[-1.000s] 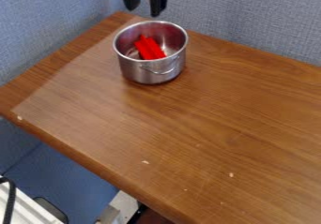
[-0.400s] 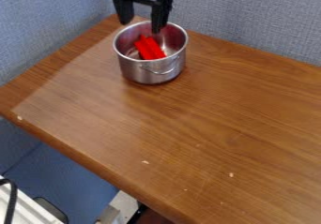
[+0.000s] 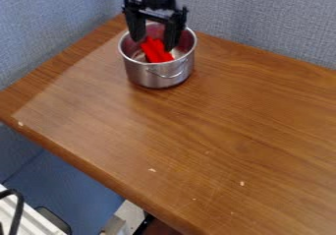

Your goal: Move the red object from the metal pot to the table

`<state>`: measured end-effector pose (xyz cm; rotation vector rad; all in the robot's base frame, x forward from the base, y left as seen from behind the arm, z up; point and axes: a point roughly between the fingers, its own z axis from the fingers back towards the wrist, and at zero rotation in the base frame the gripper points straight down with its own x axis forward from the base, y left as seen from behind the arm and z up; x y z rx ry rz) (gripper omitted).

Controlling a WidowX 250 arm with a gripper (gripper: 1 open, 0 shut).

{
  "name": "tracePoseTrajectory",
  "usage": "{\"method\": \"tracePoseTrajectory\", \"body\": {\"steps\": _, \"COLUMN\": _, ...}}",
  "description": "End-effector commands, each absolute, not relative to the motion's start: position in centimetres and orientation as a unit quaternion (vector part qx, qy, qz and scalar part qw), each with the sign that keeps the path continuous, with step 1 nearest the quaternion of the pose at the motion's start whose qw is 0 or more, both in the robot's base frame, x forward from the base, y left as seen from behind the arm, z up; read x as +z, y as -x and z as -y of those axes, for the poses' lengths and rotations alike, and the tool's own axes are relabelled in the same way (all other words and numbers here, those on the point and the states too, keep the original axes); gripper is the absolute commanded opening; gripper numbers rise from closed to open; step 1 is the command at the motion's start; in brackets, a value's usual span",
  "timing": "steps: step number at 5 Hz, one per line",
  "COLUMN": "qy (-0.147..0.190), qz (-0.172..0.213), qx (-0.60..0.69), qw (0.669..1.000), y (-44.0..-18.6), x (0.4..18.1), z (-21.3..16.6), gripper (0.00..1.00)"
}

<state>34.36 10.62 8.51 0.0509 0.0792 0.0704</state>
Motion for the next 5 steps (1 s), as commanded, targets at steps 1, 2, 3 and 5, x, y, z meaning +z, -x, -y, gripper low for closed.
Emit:
{"method": "tracePoseTrajectory", "body": {"steps": 1, "qy": -0.036, "qz": -0.022, "qx": 0.025, "qw": 0.999, "y": -34.8, "x": 9.4, "z": -10.4, "gripper": 1.00}}
{"method": "tracePoseTrajectory", "body": {"steps": 2, "qy": -0.036, "qz": -0.027, "qx": 0.025, "qw": 0.999, "y": -34.9, "x": 8.8, "z": -10.4, "gripper": 1.00}}
{"method": "tracePoseTrajectory", "body": {"steps": 3, "qy": -0.035, "qz": -0.030, "qx": 0.027, "qw": 0.999, "y": -35.0, "x": 8.3, "z": -10.4, "gripper": 1.00}}
{"method": "tracePoseTrajectory", "body": {"steps": 5, "qy": -0.033, "qz": -0.036, "qx": 0.028, "qw": 0.998, "y": -35.1, "x": 7.5, "z": -10.4, "gripper": 1.00}}
